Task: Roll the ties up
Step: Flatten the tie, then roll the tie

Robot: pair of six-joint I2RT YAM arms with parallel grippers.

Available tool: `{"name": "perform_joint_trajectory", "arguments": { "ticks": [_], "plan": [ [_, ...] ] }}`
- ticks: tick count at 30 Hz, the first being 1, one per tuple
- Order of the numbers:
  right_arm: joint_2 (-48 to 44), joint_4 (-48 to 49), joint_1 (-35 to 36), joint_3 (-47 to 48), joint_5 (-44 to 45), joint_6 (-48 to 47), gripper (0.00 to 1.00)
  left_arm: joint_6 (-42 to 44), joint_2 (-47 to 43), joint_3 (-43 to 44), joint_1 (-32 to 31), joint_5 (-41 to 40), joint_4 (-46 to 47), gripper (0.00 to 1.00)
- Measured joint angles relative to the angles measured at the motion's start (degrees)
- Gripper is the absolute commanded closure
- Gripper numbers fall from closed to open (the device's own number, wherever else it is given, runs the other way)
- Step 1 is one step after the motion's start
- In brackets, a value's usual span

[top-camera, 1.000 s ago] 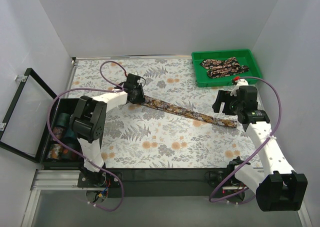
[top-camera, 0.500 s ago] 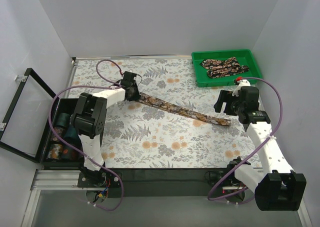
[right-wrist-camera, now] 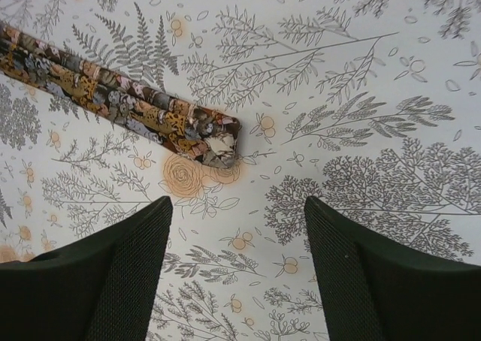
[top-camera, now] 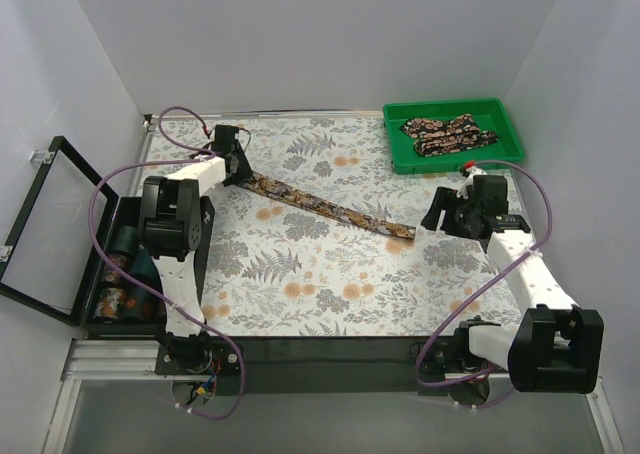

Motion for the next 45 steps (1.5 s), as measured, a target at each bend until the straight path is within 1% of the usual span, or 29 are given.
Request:
{"name": "perform_joint_trajectory", "arguments": {
  "ticks": [1, 4, 7, 9, 10, 14, 18, 19, 21, 24, 30, 34, 39, 40, 43, 44, 45],
  "plan": [
    [0.81, 0.57, 0.00, -0.48, -0.87, 0.22, 0.38, 0.00, -0.09, 0.13, 0.02, 0.17, -0.22, 0.55],
    [2.84, 2.69, 0.00, -2.32, -3.76, 1.18, 0.43, -0.44, -0.76, 0.17, -0.15, 1.42, -1.25, 0.50],
    [4.63, 5.73, 0.00, -4.44, -6.82, 2.38, 0.44, -0.98, -2.64, 0.11, -0.85, 2.29, -2.47, 0.49],
    [5.73, 8.04, 0.00, -5.88, -8.39, 2.93, 0.44, -1.16, -5.44, -0.52, -2.01, 2.78, -2.71, 0.48],
    [6.47, 9.22, 0.00, -6.62, -9.31, 3.26, 0.46, -1.14, -6.93, -0.90, -2.75, 2.97, -2.78, 0.46],
    [9.01, 14.23, 0.00, -8.74, -12.31, 4.94, 0.47, 0.11, -13.86, -2.27, -9.07, 3.61, -1.92, 0.44],
    [11.17, 18.60, 0.00, -10.12, -13.29, 5.92, 0.48, 2.47, -17.66, -4.87, -17.27, 5.33, 0.35, 0.44],
    [11.58, 19.43, 0.00, -10.36, -13.27, 5.97, 0.51, 3.06, -17.92, -5.75, -19.58, 6.38, 1.09, 0.44],
    [12.02, 20.81, -0.04, -10.69, -13.25, 6.14, 0.52, 4.24, -17.84, -7.45, -23.32, 7.89, 2.34, 0.44],
    [12.68, 22.77, -0.24, -10.84, -13.25, 6.29, 0.55, 6.10, -17.20, -9.42, -26.60, 9.99, 2.40, 0.44],
    [14.69, 25.55, -1.55, -10.84, -13.64, 6.38, 0.55, 9.66, -15.93, -9.51, -29.79, 11.91, 3.89, 0.45],
    [15.65, 26.40, -2.62, -10.86, -13.66, 6.54, 0.64, 11.80, -14.82, -9.46, -32.70, 12.31, 5.35, 0.45],
    [16.17, 26.86, -3.52, -10.97, -14.23, 6.78, 0.64, 14.16, -12.35, -9.40, -35.28, 13.49, 6.40, 0.45],
    [16.41, 27.10, -3.69, -11.13, -14.36, 6.78, 0.67, 14.58, -11.96, -9.40, -35.80, 13.84, 6.62, 0.45],
    [16.92, 27.43, -3.85, -11.74, -14.53, 6.82, 0.69, 15.78, -11.23, -9.40, -36.54, 14.60, 7.50, 0.45],
    [17.09, 27.58, -4.02, -11.91, -14.69, 6.80, 0.72, 16.04, -11.08, -9.40, -36.74, 14.86, 7.91, 0.46],
    [17.22, 27.69, -4.13, -12.04, -14.71, 6.84, 0.72, 16.31, -10.88, -9.38, -36.92, 15.10, 8.31, 0.46]
  ]
}}
